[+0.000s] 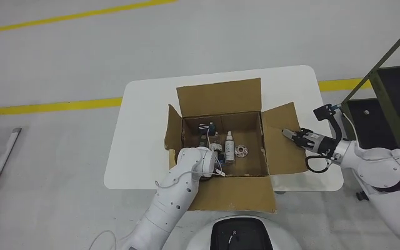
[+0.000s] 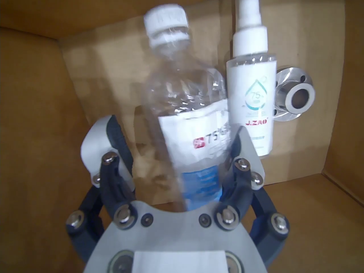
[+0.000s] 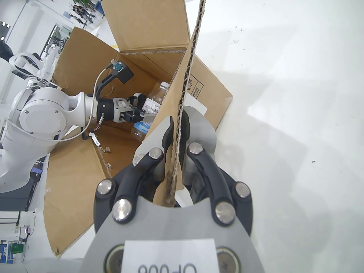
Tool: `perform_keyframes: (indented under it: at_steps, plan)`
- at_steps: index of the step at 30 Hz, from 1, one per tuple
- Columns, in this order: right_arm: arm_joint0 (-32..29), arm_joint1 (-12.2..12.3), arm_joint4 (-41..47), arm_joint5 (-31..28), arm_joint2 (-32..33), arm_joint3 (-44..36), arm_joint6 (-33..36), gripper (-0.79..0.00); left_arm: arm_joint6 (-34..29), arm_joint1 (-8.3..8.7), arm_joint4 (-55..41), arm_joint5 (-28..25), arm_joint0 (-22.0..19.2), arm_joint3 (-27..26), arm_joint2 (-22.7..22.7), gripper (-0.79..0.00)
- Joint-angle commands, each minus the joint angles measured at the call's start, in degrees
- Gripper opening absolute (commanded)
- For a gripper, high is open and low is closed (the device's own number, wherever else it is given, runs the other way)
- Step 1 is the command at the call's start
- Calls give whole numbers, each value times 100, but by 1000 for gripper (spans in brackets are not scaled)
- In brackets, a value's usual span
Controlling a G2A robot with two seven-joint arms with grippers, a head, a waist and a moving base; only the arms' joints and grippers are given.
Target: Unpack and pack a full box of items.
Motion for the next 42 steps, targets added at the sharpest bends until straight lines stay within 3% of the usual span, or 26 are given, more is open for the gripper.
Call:
perform_keyframes:
  at_steps: [1, 6, 9, 11, 14, 15, 24, 31, 33, 35, 42]
  plan:
    - [-6, 0, -4, -2, -2, -1, -4, -785, -9, -4, 28, 6, 15, -13, -23, -99]
    - [-26, -2, -4, 1, -11, -6, -16, -785, -14, -13, 67, -14, 57, -9, -73, -49]
    - [-35, -2, -9, -5, -10, -7, -25, -785, -31, -20, 119, -16, 81, -9, -86, -86]
    - [-39, -3, -3, -9, -9, -10, -31, -785, -12, -25, 131, -23, 96, -24, -104, -299]
    - [-55, -2, 20, -18, 14, 12, -63, -785, 78, -25, 162, -61, 143, -79, -144, -702]
    - [-58, -1, 30, -23, 35, 24, -78, -785, 110, -23, 164, -71, 165, -115, -169, -785]
    - [-69, 25, 77, -96, 258, 73, -93, -785, 164, 27, 275, -119, 399, -713, -450, -785]
    - [15, 49, 84, -104, 423, 72, -36, -760, 73, 54, 205, -192, 557, -1687, -675, -785]
    - [29, 56, 84, -110, 450, 61, -2, -459, 94, 59, 162, -125, 581, -2016, -786, -785]
    - [21, 60, 91, -93, 485, 61, -17, 0, 93, 69, 228, -95, 597, -2318, -868, -785]
    - [-92, 92, 31, -217, 819, -28, -243, 0, -30, 107, 247, 38, 687, -3141, -1278, -785]
